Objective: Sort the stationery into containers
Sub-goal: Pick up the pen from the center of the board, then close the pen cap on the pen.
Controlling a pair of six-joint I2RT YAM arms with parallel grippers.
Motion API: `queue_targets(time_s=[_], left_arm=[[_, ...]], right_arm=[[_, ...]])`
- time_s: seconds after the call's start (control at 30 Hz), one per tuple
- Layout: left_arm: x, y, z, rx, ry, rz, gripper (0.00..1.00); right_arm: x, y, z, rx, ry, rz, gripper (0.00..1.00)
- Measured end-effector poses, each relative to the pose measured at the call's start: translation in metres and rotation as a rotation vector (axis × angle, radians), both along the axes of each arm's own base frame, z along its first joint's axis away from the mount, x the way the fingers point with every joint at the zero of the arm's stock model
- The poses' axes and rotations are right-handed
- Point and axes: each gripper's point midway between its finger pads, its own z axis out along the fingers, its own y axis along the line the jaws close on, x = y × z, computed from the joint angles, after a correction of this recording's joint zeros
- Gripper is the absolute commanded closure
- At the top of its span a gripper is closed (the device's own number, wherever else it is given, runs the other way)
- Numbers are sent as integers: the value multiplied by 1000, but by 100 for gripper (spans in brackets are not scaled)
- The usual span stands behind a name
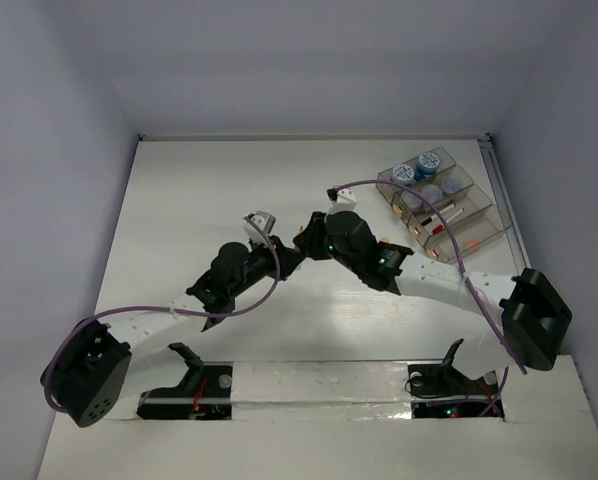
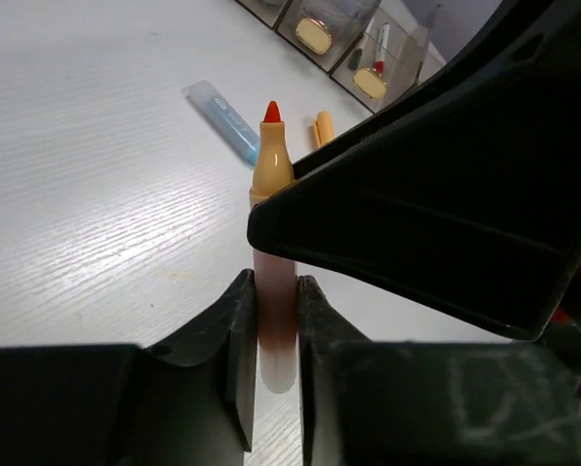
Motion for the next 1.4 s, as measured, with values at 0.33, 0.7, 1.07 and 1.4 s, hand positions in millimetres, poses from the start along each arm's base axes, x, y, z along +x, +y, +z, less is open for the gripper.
queue_targets(time_s=[0.33, 0.7, 1.07, 1.4], left_arm=[[2, 0, 0, -1, -1, -9, 100], [1, 0, 3, 8, -26, -17, 100], [1, 0, 3, 10, -28, -19, 100], [-1, -1, 3, 13, -31, -26, 100]], right_arm=[[1, -5, 4, 2, -13, -19, 43], [16, -117, 61, 58, -114, -279, 23], [45, -226, -80, -319, 221, -531, 53], [62, -251, -126, -336, 341, -566, 54]])
